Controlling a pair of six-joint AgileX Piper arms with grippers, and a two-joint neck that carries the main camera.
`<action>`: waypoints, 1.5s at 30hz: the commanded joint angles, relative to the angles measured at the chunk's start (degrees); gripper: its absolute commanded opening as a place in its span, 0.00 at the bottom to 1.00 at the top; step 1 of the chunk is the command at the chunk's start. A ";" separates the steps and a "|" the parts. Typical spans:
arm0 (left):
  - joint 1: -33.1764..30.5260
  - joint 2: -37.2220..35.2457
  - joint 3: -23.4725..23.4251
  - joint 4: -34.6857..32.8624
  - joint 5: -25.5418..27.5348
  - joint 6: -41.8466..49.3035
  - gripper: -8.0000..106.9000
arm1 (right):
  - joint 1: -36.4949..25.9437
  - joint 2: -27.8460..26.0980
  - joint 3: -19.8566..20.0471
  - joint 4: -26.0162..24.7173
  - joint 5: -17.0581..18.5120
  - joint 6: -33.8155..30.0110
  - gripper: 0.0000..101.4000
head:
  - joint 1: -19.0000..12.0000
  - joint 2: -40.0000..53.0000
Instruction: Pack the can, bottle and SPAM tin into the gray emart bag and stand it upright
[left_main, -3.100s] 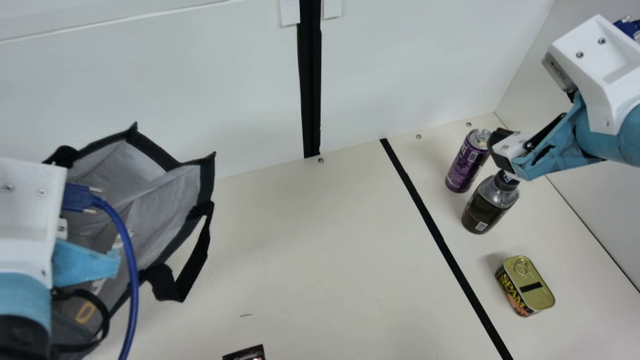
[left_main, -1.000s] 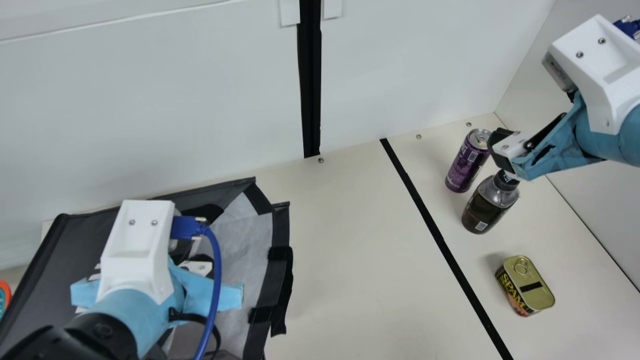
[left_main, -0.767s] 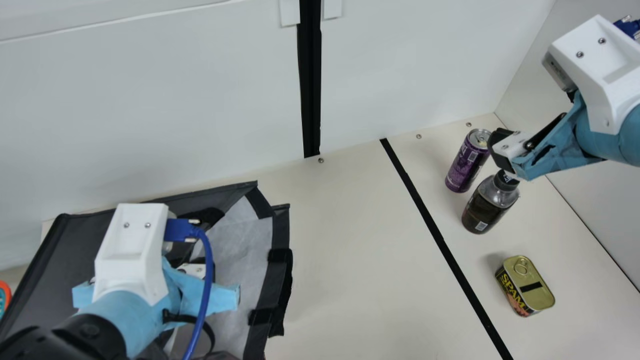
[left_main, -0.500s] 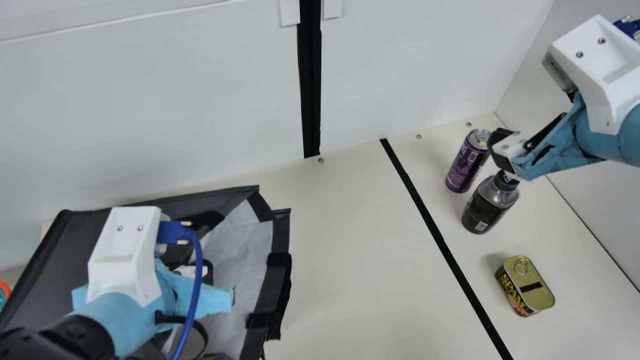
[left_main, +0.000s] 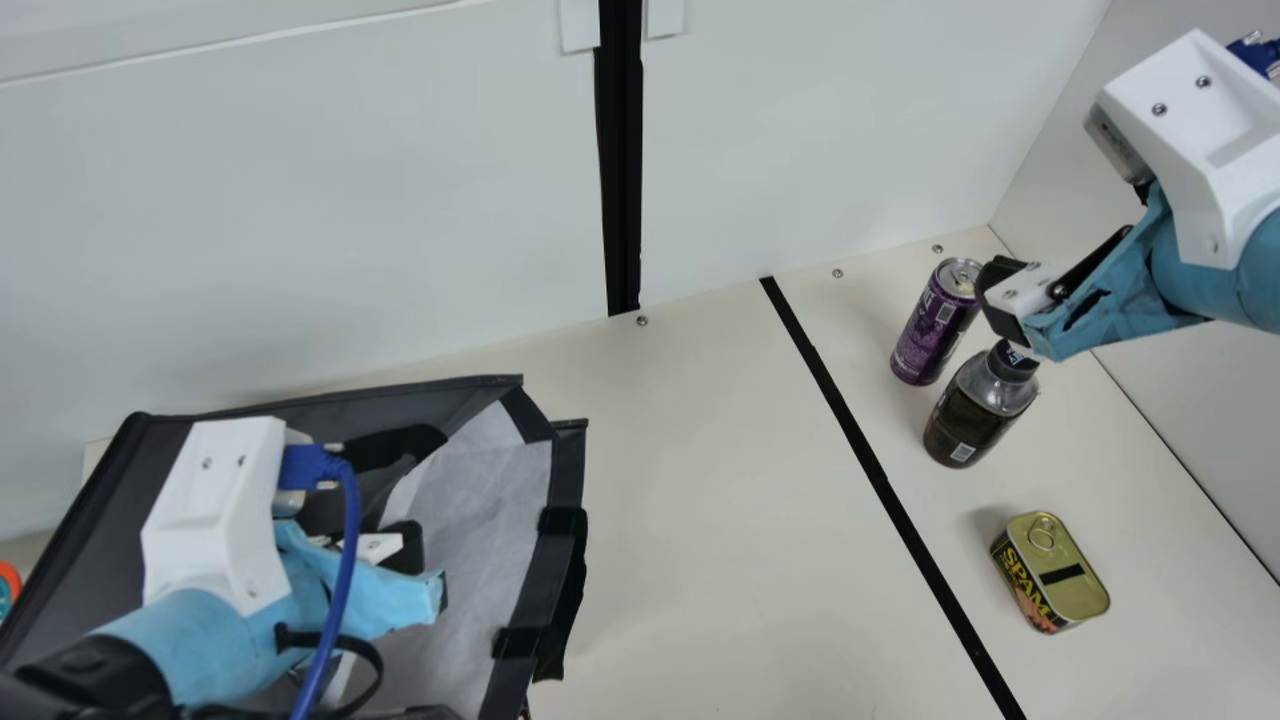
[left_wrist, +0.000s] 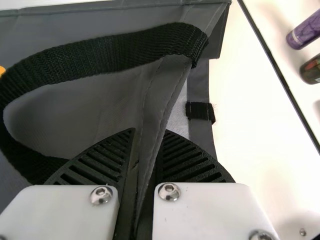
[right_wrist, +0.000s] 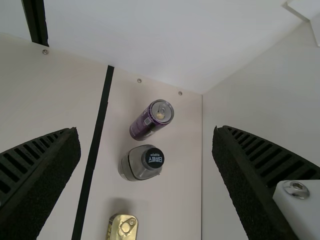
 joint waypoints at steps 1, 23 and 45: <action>0.86 -0.15 0.32 -2.42 -0.33 1.17 0.00 | 0.00 0.00 0.00 0.00 0.00 0.00 0.94 | -1.30 -0.14; 3.44 -0.83 1.61 -7.12 -0.87 4.85 0.00 | 0.00 0.00 0.00 0.00 0.00 0.00 0.94 | -1.30 -0.14; 3.44 -0.83 1.61 -7.12 -0.87 4.85 0.00 | 0.00 0.00 0.00 0.00 0.00 0.00 0.94 | -1.30 -0.14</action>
